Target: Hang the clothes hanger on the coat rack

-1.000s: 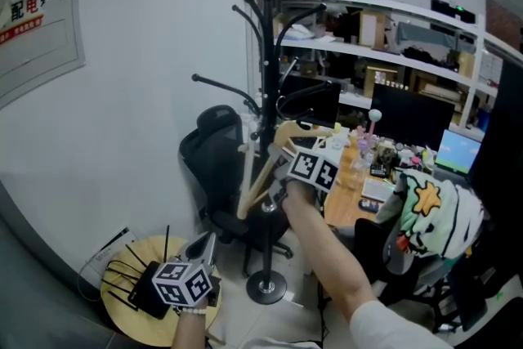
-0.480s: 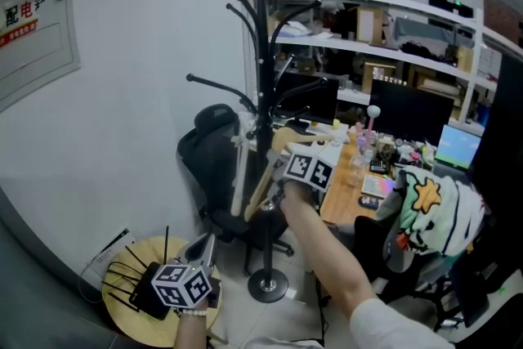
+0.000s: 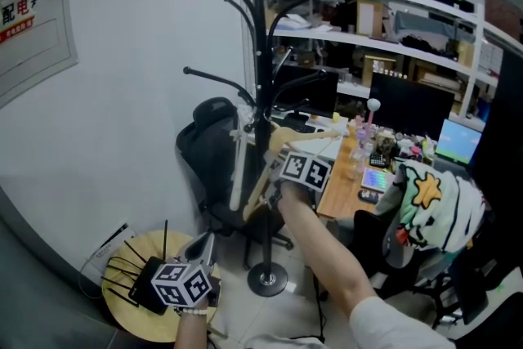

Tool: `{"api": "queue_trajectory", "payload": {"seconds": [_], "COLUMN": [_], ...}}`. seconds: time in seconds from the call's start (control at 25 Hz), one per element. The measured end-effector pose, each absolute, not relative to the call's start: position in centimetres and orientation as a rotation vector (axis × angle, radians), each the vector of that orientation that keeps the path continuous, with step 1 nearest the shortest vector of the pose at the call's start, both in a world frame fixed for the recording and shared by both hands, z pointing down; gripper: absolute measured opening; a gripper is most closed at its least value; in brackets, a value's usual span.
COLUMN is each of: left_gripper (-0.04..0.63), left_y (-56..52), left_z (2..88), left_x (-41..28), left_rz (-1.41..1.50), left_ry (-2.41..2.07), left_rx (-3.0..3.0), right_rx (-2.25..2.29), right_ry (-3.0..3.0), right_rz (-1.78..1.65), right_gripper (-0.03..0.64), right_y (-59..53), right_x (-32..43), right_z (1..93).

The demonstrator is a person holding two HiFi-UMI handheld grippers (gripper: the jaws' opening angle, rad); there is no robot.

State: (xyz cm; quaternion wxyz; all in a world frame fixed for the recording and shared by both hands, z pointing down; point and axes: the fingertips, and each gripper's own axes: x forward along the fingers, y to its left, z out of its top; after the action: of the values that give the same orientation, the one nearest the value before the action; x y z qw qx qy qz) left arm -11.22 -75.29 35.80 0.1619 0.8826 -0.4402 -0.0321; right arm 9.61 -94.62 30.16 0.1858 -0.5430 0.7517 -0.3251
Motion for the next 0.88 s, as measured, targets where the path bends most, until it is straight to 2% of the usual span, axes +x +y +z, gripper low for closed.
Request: {"api": "queue_trajectory", "payload": {"seconds": [0.88], "left_gripper": [-0.012], "left_y": [-73.2], "left_z": [37.4], "left_x": [-10.7], "left_rz": [-0.086], "left_ry": [-1.224], "left_rx": [2.49], "right_rx": [-1.565], "right_ry": [2.154], "right_rz": [-0.905], "right_gripper": [0.163], "right_y": [-93.0], "right_x": [10.2], "right_z": [31.4]}}
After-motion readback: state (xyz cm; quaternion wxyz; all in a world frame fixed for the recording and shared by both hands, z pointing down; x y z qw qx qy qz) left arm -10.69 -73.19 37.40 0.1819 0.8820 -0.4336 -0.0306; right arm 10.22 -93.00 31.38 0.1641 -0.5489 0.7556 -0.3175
